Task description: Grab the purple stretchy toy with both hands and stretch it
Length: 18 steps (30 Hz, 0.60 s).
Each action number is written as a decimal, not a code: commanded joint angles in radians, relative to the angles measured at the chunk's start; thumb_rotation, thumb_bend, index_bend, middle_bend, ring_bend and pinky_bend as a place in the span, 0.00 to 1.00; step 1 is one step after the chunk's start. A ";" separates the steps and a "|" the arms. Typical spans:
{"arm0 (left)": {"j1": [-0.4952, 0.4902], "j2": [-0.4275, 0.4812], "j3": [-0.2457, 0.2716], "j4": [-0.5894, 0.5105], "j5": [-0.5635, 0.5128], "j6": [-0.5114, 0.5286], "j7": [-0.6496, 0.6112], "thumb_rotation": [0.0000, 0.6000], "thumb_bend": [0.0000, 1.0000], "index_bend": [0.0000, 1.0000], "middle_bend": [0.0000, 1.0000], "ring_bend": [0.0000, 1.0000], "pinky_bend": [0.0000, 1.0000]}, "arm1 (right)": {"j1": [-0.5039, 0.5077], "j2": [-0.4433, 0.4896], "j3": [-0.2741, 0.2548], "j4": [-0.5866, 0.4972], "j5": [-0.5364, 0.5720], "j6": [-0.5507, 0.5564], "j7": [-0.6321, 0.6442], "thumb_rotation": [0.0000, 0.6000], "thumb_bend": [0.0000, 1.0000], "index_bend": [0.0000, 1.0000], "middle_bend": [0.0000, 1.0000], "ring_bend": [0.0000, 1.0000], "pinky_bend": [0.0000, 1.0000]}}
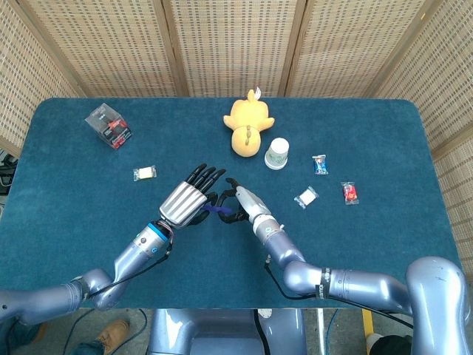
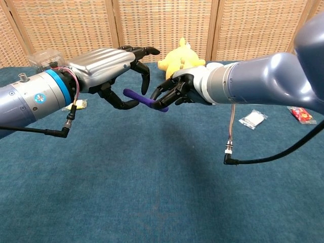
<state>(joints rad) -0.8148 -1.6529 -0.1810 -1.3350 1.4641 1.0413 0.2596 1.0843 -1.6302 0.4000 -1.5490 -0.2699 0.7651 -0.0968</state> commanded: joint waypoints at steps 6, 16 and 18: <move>-0.005 -0.006 0.001 0.003 -0.007 0.002 -0.006 1.00 0.37 0.52 0.00 0.00 0.00 | 0.001 0.004 -0.004 -0.001 -0.003 -0.003 0.007 1.00 0.60 0.60 0.03 0.00 0.00; -0.012 -0.014 0.000 0.010 -0.024 0.000 0.011 1.00 0.38 0.54 0.00 0.00 0.00 | -0.001 0.005 -0.013 0.001 -0.010 -0.011 0.019 1.00 0.60 0.60 0.03 0.00 0.00; -0.013 -0.015 0.000 0.012 -0.027 0.000 0.012 1.00 0.39 0.55 0.00 0.00 0.00 | -0.001 0.005 -0.014 0.002 -0.012 -0.013 0.022 1.00 0.60 0.60 0.03 0.00 0.00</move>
<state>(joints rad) -0.8280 -1.6682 -0.1807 -1.3235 1.4376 1.0413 0.2712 1.0834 -1.6249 0.3864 -1.5471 -0.2812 0.7524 -0.0754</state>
